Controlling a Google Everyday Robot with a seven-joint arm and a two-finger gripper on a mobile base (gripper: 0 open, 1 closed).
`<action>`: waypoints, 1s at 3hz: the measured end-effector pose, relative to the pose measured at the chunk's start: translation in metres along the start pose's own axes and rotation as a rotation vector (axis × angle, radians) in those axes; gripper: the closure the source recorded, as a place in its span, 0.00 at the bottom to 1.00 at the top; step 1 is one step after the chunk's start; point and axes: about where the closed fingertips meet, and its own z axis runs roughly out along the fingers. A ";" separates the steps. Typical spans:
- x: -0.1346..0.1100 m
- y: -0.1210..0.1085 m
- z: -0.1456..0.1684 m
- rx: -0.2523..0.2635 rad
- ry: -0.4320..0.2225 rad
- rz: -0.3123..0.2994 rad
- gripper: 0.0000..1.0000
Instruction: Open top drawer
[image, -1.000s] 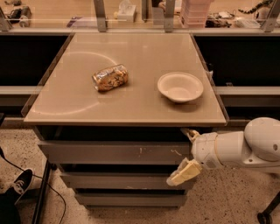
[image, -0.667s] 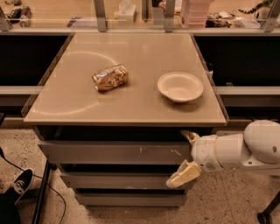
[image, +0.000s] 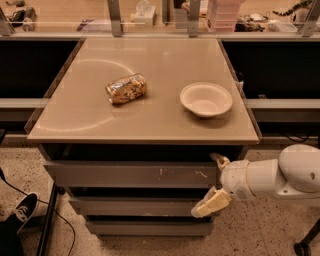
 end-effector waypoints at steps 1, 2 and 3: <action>-0.003 -0.004 -0.001 0.003 0.006 -0.003 0.00; -0.010 -0.021 0.005 0.011 0.026 -0.039 0.00; -0.010 -0.021 0.005 0.011 0.026 -0.039 0.00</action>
Offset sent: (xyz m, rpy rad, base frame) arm 0.0441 0.0001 0.0039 -0.0717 -0.0451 0.0313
